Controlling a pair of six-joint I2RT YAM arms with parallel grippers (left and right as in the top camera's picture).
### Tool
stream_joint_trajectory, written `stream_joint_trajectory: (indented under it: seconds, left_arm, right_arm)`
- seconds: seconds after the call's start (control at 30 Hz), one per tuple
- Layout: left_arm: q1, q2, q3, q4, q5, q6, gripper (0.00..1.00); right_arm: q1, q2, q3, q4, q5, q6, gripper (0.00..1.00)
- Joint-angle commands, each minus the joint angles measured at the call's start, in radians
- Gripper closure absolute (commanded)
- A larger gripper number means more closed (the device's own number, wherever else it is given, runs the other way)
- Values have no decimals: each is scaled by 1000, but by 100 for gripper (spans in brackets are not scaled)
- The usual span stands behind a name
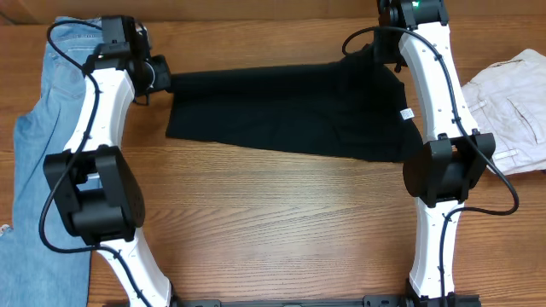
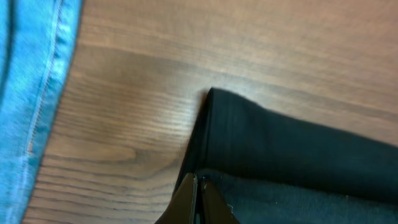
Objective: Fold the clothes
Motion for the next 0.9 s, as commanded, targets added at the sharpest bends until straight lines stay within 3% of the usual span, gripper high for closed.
stream_joint_trajectory:
  seconds: [0.0,0.3,0.43,0.53,0.7,0.73,0.87]
  left_arm:
    - [6,29,7,-3,-45,-10,96]
    - [5,31,7,-15,-45,-10,96]
    - [6,31,7,-32,-46,-9,96]
    - [6,31,7,-32,-45,-10,96]
    - [5,31,7,-47,-37,-10,96]
    - [5,31,7,-53,-37,-10,96]
    - [6,31,7,-70,-37,-10,96]
  right_arm:
    - [-37,-27,30,-53,59,61,96]
    - [-37,-27,30,-141,-39,57,96]
    - [-24,-27,30,-114,-221,-75,96]
    - [-7,-28,32,18,-333,-145,96]
    - [4,-27,32,321,-335,-125,95]
    - [4,-27,32,367,-338,-114,92]
    - [3,-27,32,445,-404,-114,65]
